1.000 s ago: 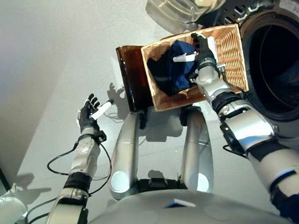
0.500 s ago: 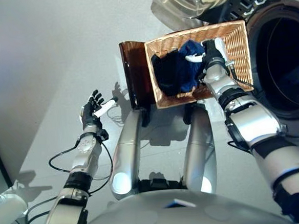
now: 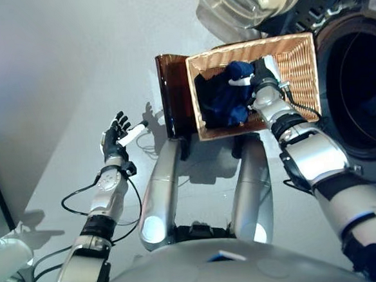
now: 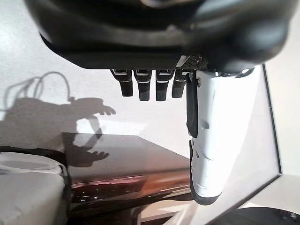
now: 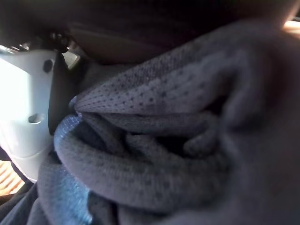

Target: Pick up the clothes and place them into the washing machine

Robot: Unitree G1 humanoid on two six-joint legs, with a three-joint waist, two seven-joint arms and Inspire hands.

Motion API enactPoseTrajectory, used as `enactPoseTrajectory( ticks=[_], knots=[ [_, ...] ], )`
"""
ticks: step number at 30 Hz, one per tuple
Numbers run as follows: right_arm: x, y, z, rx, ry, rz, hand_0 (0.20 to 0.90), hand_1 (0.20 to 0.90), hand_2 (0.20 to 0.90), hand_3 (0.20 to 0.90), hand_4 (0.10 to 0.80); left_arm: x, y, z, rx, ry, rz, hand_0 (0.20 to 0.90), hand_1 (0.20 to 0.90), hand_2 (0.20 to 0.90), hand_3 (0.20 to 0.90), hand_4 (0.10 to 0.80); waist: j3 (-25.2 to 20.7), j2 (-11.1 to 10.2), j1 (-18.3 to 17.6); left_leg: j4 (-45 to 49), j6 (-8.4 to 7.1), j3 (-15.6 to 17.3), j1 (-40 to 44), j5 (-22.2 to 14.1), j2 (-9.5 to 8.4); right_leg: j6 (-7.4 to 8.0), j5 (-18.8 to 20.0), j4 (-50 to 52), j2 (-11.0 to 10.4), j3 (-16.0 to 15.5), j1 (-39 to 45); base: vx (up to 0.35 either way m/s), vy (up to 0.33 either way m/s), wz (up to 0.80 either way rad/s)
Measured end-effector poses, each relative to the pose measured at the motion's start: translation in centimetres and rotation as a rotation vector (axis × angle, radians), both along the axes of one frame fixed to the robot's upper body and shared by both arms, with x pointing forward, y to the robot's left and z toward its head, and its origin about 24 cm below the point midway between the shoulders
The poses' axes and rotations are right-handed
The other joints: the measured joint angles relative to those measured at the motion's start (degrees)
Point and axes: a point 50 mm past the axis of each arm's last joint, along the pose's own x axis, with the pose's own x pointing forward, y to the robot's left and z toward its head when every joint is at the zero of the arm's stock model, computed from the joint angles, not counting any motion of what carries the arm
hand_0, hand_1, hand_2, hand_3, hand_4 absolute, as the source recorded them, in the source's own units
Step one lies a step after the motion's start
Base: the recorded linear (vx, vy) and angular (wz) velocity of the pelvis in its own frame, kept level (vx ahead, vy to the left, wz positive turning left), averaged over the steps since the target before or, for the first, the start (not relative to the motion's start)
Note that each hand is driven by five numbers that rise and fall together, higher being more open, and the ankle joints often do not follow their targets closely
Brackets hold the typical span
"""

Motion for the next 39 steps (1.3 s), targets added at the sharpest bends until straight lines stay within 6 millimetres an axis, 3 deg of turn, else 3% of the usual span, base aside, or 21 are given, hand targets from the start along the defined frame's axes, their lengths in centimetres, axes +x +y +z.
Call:
enactPoseTrajectory(
  ticks=[4,8,11,13,17,23,29,32,39],
  knots=[
    [-0.7,0.4,-1.0,0.048,-0.014,0.017,0.200,0.200,0.200,0.200,0.300,-0.2,0.1,-0.4,0.001,0.016,0.005,0.900,0.900,0.900,0.900,0.800,-0.92,-0.08,-0.30,-2.36,0.51,0.06,0.76,0.77,0.74,0.54,0.34,-3.47,0.75,-0.07,1.01,0.014,0.018,-0.17],
    [-2.7,0.7,-4.0,0.207,0.012,-0.026,0.200,0.200,0.200,0.200,0.300,-1.1,0.5,-1.2,0.000,0.051,0.028,0.900,0.900,0.900,0.900,0.800,-1.54,-1.19,-1.65,-6.37,0.73,0.54,5.33,1.28,0.80,1.20,2.07,-8.40,1.06,0.06,5.41,0.024,0.013,-0.13],
    [-3.7,0.0,-5.2,0.310,0.014,-0.088,0.200,0.200,0.200,0.200,0.300,-1.3,0.6,-1.3,-0.004,0.055,0.034,0.900,0.900,0.900,0.900,0.800,-2.05,-2.04,-1.81,-9.67,1.20,1.38,7.54,2.13,0.79,2.02,5.38,-12.19,0.90,0.11,7.28,0.030,0.006,-0.20],
    [-4.1,-0.6,-5.4,0.326,0.014,-0.108,0.200,0.200,0.200,0.200,0.300,-1.2,0.6,-1.2,-0.008,0.051,0.028,0.900,0.900,0.900,0.900,0.800,-1.98,-2.26,-2.00,-11.26,1.43,1.50,8.87,2.43,0.82,3.12,6.16,-13.95,0.95,0.02,8.68,0.037,-0.011,-0.07],
    [-4.1,-1.7,-5.1,0.374,-0.016,-0.153,0.200,0.200,0.200,0.200,0.300,-1.3,0.7,-1.3,-0.033,0.048,0.044,0.900,0.900,0.900,0.900,0.800,-1.93,-2.73,-2.45,-15.43,1.51,1.74,12.59,3.51,0.82,3.76,7.43,-17.73,0.96,-0.18,12.03,-0.019,-0.011,-0.05],
    [-3.8,-1.7,-4.4,0.462,-0.069,-0.166,0.200,0.200,0.200,0.200,0.300,-1.5,0.9,-1.5,-0.043,0.057,0.059,0.900,0.900,0.900,0.900,0.800,-1.72,-3.77,-3.04,-24.68,1.44,2.70,19.38,6.96,0.78,3.81,10.07,-25.13,0.94,-0.39,17.63,0.073,-0.032,-0.06],
    [-4.7,-1.6,-4.6,0.601,-0.133,-0.165,0.200,0.200,0.200,0.200,0.300,-1.6,1.0,-1.8,-0.058,0.061,0.063,0.900,0.900,0.900,0.900,0.800,-2.34,-4.93,-3.54,-36.04,1.32,2.79,27.08,11.50,0.86,3.95,13.96,-35.00,1.36,-1.38,24.64,0.079,-0.028,-0.05],
    [-5.2,-1.3,-5.2,0.645,-0.133,-0.161,0.200,0.200,0.200,0.200,0.300,-1.9,1.5,-2.1,-0.061,0.075,0.089,0.900,0.900,0.900,0.900,0.800,-2.65,-5.61,-4.46,-38.15,1.41,2.86,29.11,12.14,0.87,4.07,14.59,-36.98,1.47,-1.52,26.55,0.066,-0.010,-0.04],
    [-8.7,-2.8,-8.1,0.932,-0.201,-0.379,0.200,0.200,0.200,0.200,0.300,-2.0,2.2,-2.0,-0.064,0.072,0.127,0.900,0.900,0.900,0.900,0.800,-3.31,-6.54,-6.16,-40.57,1.50,3.26,32.11,12.46,0.78,4.28,14.89,-38.94,1.56,-1.32,29.14,0.057,0.009,-0.04]
  ],
)
